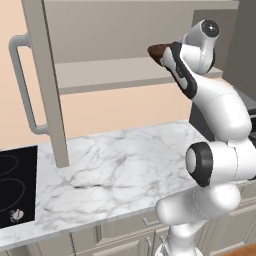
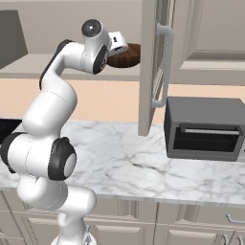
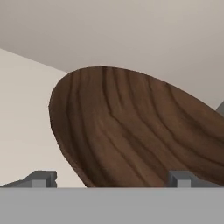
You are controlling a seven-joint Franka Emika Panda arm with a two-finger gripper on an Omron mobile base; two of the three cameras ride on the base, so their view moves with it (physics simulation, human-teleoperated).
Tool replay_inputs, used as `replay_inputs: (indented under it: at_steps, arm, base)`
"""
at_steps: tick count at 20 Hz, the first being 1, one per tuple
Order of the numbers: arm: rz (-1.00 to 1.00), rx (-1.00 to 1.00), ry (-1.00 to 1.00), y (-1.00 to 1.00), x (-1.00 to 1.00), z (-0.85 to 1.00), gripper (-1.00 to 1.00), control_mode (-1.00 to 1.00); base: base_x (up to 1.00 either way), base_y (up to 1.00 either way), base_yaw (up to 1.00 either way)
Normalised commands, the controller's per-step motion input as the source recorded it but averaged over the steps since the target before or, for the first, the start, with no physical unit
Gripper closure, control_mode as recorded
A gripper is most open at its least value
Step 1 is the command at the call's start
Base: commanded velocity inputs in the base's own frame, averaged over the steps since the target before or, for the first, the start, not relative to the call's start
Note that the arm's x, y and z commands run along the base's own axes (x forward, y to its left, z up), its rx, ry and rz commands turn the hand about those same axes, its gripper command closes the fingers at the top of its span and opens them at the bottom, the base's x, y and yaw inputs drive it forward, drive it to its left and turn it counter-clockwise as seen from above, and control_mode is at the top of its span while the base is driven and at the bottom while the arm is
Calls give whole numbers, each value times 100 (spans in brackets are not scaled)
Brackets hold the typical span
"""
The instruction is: Move the bowls from the cabinet to the plates on the dining table.
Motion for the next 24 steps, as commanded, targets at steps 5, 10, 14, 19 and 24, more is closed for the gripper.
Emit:
replay_inputs:
  at_steps: [5, 10, 14, 19, 24]
  arm:
    - [0, 0, 4, -6, 13, -21, -100, -100]
    - [0, 0, 4, -5, 19, -15, -100, -100]
    - [0, 0, 1, -1, 1, -1, -100, -100]
    - [0, 0, 0, 0, 0, 0, 100, -100]
    - [0, 0, 0, 0, 0, 0, 100, -100]
  base:
    - [0, 0, 0]
    - [0, 0, 0]
    - [0, 0, 0]
    - [0, 0, 0]
    - [0, 0, 0]
